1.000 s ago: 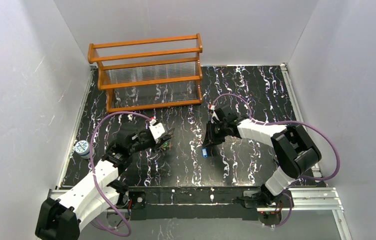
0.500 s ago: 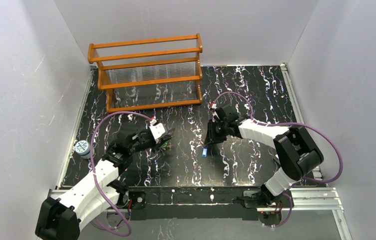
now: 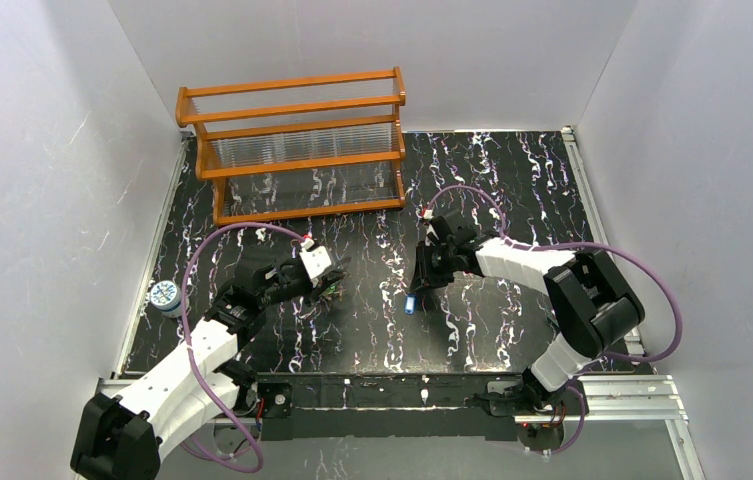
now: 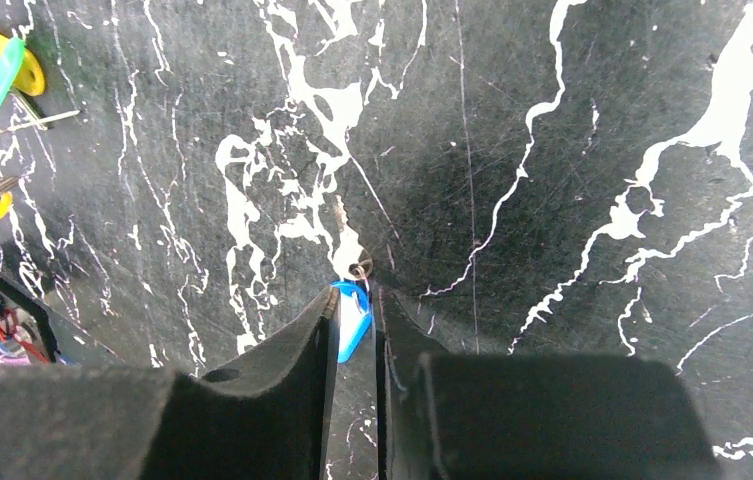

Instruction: Put the keys on the keyring

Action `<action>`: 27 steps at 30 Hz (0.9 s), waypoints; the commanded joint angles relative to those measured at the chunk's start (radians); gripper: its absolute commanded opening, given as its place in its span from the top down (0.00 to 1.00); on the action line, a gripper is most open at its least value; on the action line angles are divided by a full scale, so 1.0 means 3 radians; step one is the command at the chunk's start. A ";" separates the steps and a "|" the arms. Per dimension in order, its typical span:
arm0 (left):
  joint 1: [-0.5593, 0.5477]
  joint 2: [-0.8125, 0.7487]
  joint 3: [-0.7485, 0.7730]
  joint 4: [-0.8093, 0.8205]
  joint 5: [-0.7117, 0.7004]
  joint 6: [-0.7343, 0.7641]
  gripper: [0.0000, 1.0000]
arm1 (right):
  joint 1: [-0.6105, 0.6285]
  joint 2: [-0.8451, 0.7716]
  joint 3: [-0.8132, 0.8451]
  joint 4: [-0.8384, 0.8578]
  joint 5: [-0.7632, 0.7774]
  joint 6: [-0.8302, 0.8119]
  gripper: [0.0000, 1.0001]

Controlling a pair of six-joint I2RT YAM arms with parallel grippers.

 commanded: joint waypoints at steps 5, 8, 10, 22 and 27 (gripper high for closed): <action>-0.0019 -0.0020 0.0109 0.0009 0.0080 -0.0003 1.00 | -0.0017 0.0087 -0.0033 0.0053 -0.0040 -0.0002 0.74; -0.0021 -0.0020 0.0109 0.0009 0.0079 -0.0006 1.00 | -0.0015 0.0078 -0.0047 0.0087 -0.0066 -0.0002 0.79; -0.0021 -0.0020 0.0109 0.0009 0.0080 -0.0006 1.00 | -0.0017 0.0078 -0.0053 0.0113 -0.0083 0.0003 0.89; -0.0048 0.0070 0.0054 0.0263 0.0154 -0.0194 1.00 | -0.0016 -0.0370 0.0111 -0.0042 -0.0108 -0.0449 0.99; -0.0154 0.0241 0.0058 0.0626 0.0162 -0.0327 1.00 | -0.0017 -0.0594 0.0239 -0.0058 -0.0054 -0.0732 0.99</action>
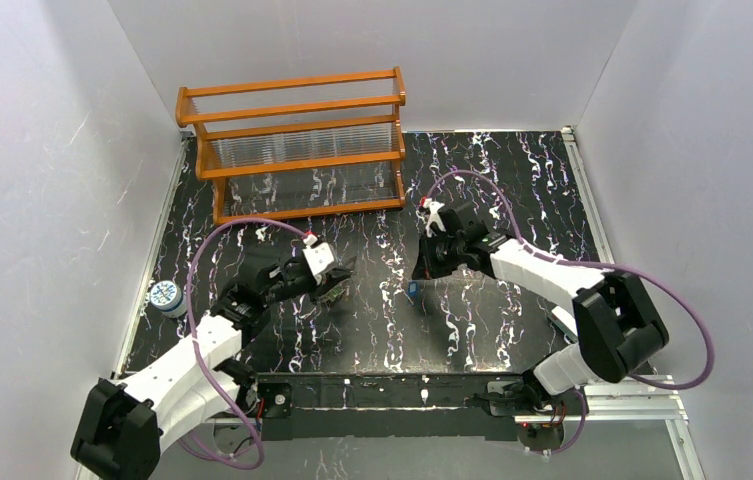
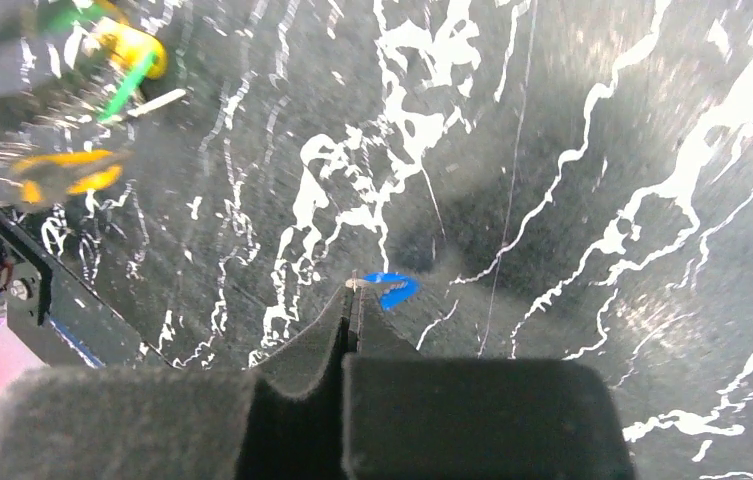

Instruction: Put the keys on the keyring

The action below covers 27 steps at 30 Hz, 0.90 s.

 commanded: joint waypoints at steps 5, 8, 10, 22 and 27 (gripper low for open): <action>-0.0423 0.0337 0.0143 0.0403 0.0037 -0.0009 1.00 | -0.0014 -0.0323 0.0322 0.0066 -0.0176 -0.0433 0.99; -0.0611 0.0379 0.0135 0.0479 -0.0047 0.0084 1.00 | -0.0015 -0.0421 0.0270 0.0300 -0.0402 -0.0396 0.99; -0.0670 0.0369 0.0097 0.0569 -0.0064 0.0084 1.00 | -0.0014 -0.0459 0.0258 0.0371 -0.0563 -0.0401 0.99; -0.0760 0.0143 -0.0252 0.1284 -0.0283 -0.0157 1.00 | 0.0014 -0.0510 0.0067 0.0750 -0.1961 -0.0686 0.99; -0.0760 0.0142 -0.0315 0.1491 -0.0330 -0.0315 1.00 | 0.0102 -0.0641 -0.0001 0.0753 -0.2046 -0.0893 0.99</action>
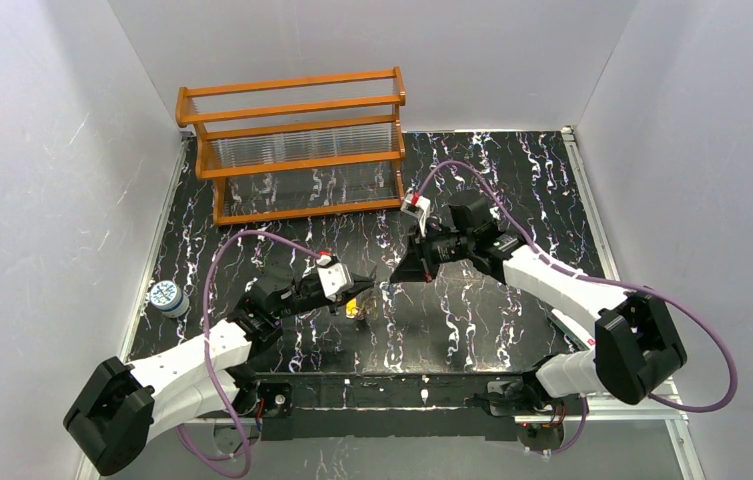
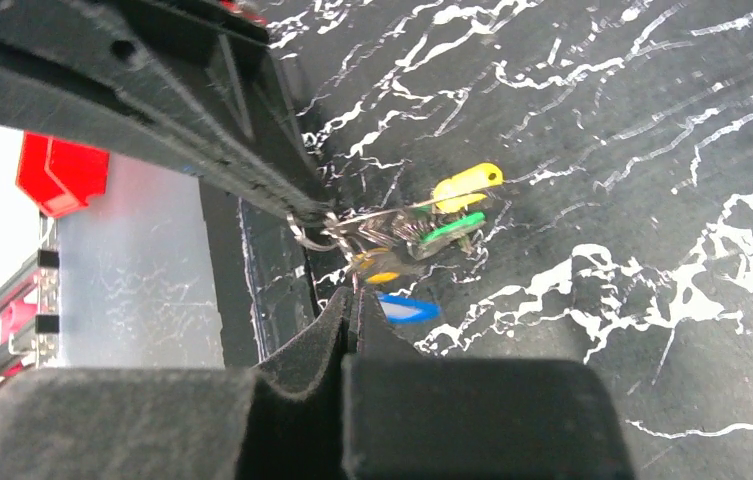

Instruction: Put the keys on the keyring

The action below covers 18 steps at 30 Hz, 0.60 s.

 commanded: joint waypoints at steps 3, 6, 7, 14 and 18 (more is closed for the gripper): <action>-0.0022 -0.0065 -0.0039 0.0376 -0.0077 -0.0179 1.00 | 0.0159 -0.0243 -0.0029 0.0241 -0.0249 -0.0316 0.99; -0.0022 -0.0061 -0.0040 0.0384 -0.0059 -0.0184 1.00 | 0.0241 -0.0244 -0.0008 0.0232 -0.0158 -0.0349 0.99; -0.0022 -0.0060 -0.0040 0.0382 -0.0048 -0.0195 1.00 | 0.0274 -0.0242 0.0009 0.0226 -0.0133 -0.0355 0.99; -0.0027 -0.0061 -0.0045 0.0382 0.0001 -0.0219 1.00 | 0.0381 -0.0259 0.0083 0.0223 0.0149 -0.0358 0.99; -0.0032 -0.0048 -0.0041 0.0382 0.0024 -0.0229 1.00 | 0.0412 -0.0295 0.0101 0.0241 0.0209 -0.0369 0.99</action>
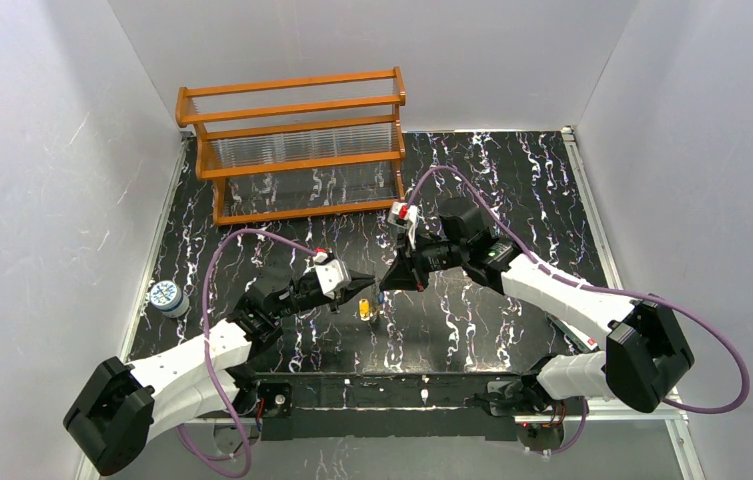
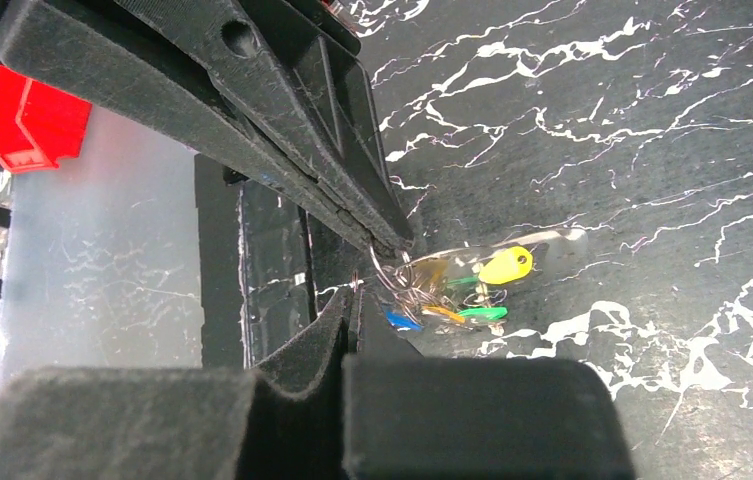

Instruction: Put the keys on the keyring

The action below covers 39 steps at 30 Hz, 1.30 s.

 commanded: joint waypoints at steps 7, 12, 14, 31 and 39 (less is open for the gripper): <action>-0.0036 -0.0044 -0.0035 0.0182 0.0068 -0.0025 1.00 | 0.0047 -0.0180 0.0152 0.0126 0.0301 -0.0059 0.99; -0.0036 -0.0047 -0.0037 0.0182 0.0067 -0.0025 1.00 | 0.0047 -0.0216 0.0158 0.0124 0.0437 -0.0041 0.99; -0.0036 -0.0053 -0.0037 0.0182 0.0062 -0.0024 1.00 | 0.0049 -0.0242 0.0153 0.0127 0.0429 -0.0049 0.99; -0.0034 -0.0074 -0.0032 0.0182 0.0002 -0.0051 1.00 | 0.0047 -0.0241 0.0131 -0.0103 0.0801 -0.0156 0.99; -0.0041 -0.0041 0.0026 0.0182 -0.0120 -0.0348 1.00 | 0.0087 -0.0382 0.0031 0.0040 0.0644 -0.0222 0.99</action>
